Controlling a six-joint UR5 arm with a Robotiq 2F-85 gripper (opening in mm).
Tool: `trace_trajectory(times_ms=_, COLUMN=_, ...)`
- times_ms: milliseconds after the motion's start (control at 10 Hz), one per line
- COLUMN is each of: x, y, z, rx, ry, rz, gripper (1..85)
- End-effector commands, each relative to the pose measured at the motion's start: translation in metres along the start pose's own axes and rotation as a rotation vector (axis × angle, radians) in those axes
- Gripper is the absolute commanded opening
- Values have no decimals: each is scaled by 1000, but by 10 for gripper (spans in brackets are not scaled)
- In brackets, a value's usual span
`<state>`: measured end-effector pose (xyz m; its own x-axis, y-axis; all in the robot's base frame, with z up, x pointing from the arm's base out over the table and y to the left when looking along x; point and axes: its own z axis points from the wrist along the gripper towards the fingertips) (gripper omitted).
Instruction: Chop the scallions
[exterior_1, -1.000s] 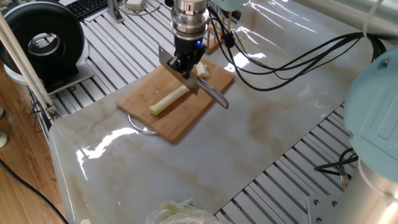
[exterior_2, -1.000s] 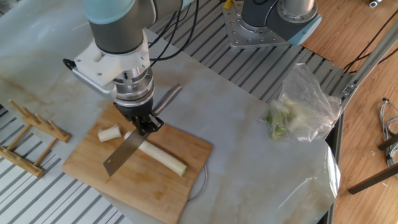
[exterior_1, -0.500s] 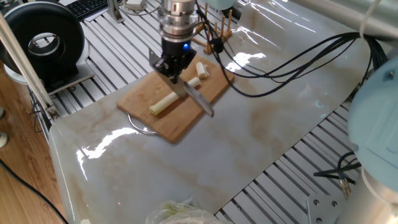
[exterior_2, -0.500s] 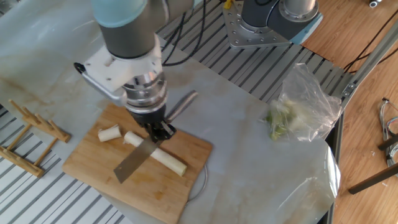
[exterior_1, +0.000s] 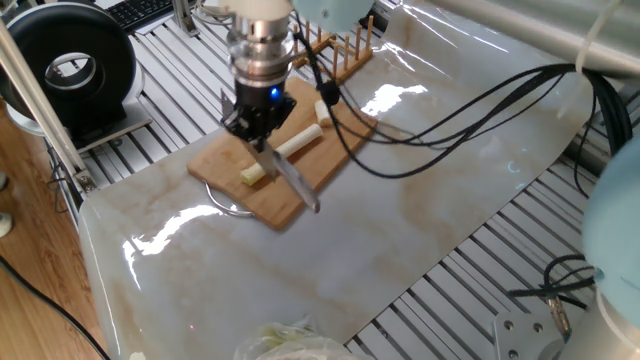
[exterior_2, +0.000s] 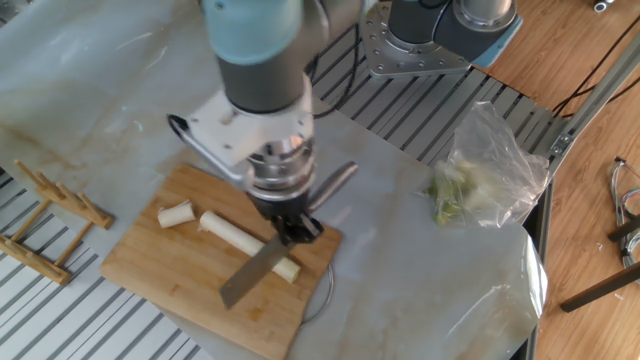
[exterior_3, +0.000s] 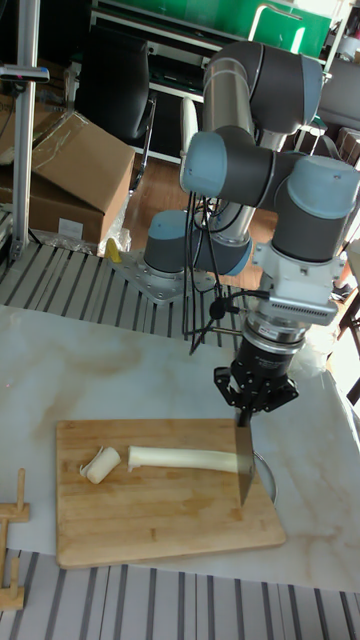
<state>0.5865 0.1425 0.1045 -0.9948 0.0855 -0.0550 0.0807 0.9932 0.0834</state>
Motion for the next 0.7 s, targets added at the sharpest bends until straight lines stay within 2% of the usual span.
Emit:
trace_trajectory(times_ms=0, x=15, y=24, z=12, rx=-18, ry=11, rz=3, gripper=13)
trace_trajectory(times_ms=200, x=20, y=31, z=12, rx=-29, ry=12, rz=-4, gripper=13)
trace_trajectory(times_ms=300, x=22, y=32, z=16, rx=-32, ry=12, rz=-40, gripper=13)
trace_trajectory(times_ms=400, x=23, y=41, z=19, rx=-61, ry=7, rz=-40, gripper=13)
trace_trajectory(times_ms=500, x=24, y=43, z=21, rx=-69, ry=7, rz=-47, gripper=13)
trace_trajectory(times_ms=600, x=27, y=41, z=25, rx=-60, ry=10, rz=-66, gripper=13)
